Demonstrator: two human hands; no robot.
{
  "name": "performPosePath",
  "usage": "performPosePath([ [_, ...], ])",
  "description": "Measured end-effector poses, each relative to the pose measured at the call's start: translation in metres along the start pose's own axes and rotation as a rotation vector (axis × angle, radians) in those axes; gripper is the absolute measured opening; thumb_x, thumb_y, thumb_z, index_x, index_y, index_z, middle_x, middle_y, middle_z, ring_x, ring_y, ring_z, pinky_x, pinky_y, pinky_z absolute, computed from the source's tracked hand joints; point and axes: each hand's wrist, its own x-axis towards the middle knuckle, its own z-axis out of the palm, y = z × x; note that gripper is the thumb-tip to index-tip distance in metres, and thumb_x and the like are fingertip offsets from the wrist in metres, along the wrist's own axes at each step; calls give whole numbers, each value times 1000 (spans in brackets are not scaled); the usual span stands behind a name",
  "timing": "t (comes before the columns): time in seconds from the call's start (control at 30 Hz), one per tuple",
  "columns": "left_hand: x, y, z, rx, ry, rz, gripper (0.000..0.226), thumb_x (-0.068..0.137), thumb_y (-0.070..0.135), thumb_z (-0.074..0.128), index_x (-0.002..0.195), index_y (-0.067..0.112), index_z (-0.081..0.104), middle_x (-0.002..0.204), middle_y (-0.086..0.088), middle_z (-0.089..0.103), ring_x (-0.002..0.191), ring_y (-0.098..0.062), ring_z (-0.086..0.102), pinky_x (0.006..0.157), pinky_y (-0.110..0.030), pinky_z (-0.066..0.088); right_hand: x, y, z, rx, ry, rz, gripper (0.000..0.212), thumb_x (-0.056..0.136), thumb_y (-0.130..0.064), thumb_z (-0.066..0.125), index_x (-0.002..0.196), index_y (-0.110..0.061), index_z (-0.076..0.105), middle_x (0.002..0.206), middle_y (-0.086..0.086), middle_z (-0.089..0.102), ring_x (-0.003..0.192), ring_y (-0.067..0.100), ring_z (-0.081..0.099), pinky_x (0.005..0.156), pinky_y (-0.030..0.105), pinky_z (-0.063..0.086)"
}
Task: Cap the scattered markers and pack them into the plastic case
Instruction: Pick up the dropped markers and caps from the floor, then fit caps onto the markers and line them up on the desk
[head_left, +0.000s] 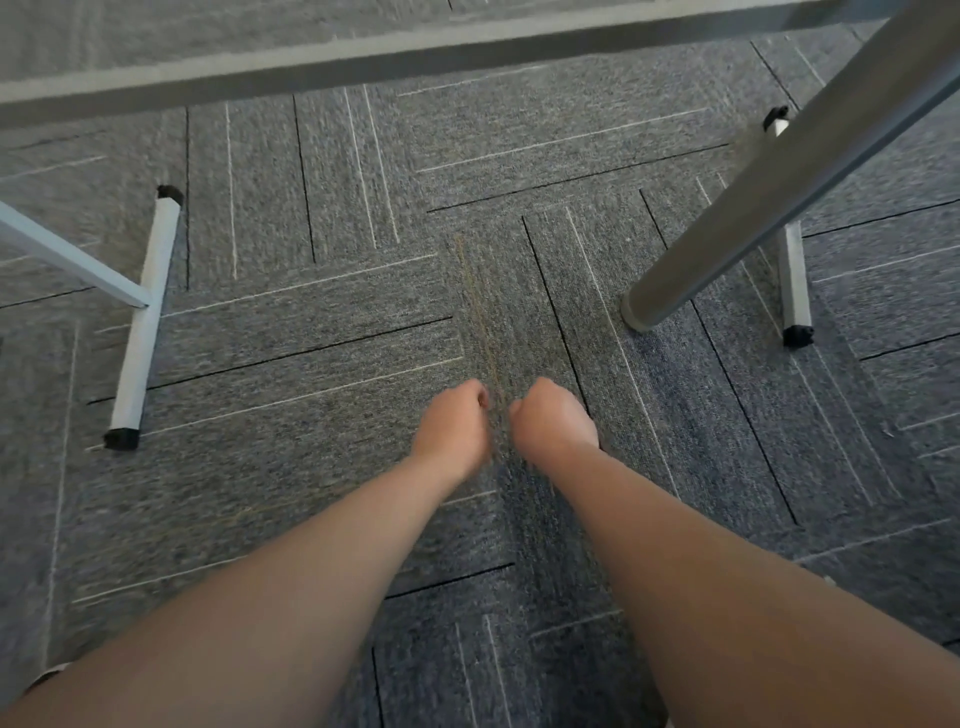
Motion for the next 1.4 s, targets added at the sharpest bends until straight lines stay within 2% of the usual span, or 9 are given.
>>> performPosePath([
  [0.17, -24, 12, -72, -294, 144, -117, 16, 99, 12, 46, 93, 20, 58, 78, 2, 62, 62, -15, 57, 50, -29, 38, -34, -63, -30, 118, -20, -56, 27, 99, -29, 50, 114, -6, 53, 106, 9, 64, 94, 26, 62, 81, 38, 53],
  [0.23, -38, 18, -108, -403, 203, -149, 16, 95, 8, 49, 92, 18, 60, 81, -2, 64, 71, -21, 62, 58, -30, 43, -57, -88, -57, 158, -1, -110, 24, 99, -25, 49, 111, -4, 53, 97, 9, 61, 86, 26, 58, 73, 33, 47],
  [0.4, -105, 58, -205, -591, 285, -153, 16, 94, 0, 51, 90, 14, 58, 79, -3, 59, 60, -9, 51, 46, -23, 39, -146, -140, -153, 258, 32, -266, 30, 98, -15, 47, 69, -8, 44, 74, 7, 52, 68, 22, 52, 57, 31, 43],
  [0.53, -179, 105, -281, -784, 275, -79, 21, 98, 2, 46, 85, 17, 54, 83, -12, 57, 64, -20, 50, 51, -29, 40, -242, -155, -229, 296, 87, -344, 25, 98, -17, 47, 74, -8, 48, 76, 6, 50, 69, 21, 48, 52, 26, 34],
  [0.7, -281, 182, -357, -920, 300, 101, 22, 97, 2, 45, 84, 17, 54, 77, -13, 52, 54, -19, 44, 45, -23, 33, -372, -148, -323, 323, 189, -418, 18, 96, -22, 45, 85, -13, 56, 91, 9, 56, 82, 24, 51, 73, 32, 44],
  [0.87, -390, 263, -402, -991, 251, 335, 19, 99, 1, 42, 89, 14, 52, 75, -10, 49, 49, -17, 39, 41, -19, 30, -497, -118, -417, 309, 365, -466, 26, 94, -17, 49, 69, -10, 46, 70, 9, 48, 74, 26, 50, 54, 31, 40],
  [1.0, -459, 324, -417, -962, 199, 490, 18, 100, 4, 44, 88, 15, 53, 76, -11, 49, 49, -15, 40, 39, -20, 33, -582, -73, -474, 320, 498, -470, 19, 95, -21, 47, 81, -11, 54, 84, 12, 58, 74, 27, 54, 70, 36, 50],
  [1.1, -503, 369, -413, -913, 120, 554, 18, 101, 4, 44, 89, 15, 53, 74, -11, 49, 49, -15, 38, 37, -17, 31, -631, -27, -502, 297, 562, -429, 27, 97, -19, 47, 70, -15, 50, 67, 3, 54, 54, 16, 50, 51, 24, 43],
  [1.4, -568, 494, -306, -449, -255, 681, 14, 98, 4, 44, 92, 12, 54, 72, -12, 49, 47, -17, 39, 35, -15, 27, -688, 136, -532, -40, 598, 14, 28, 95, -12, 46, 69, -6, 56, 68, 10, 61, 51, 21, 51, 44, 23, 38],
])
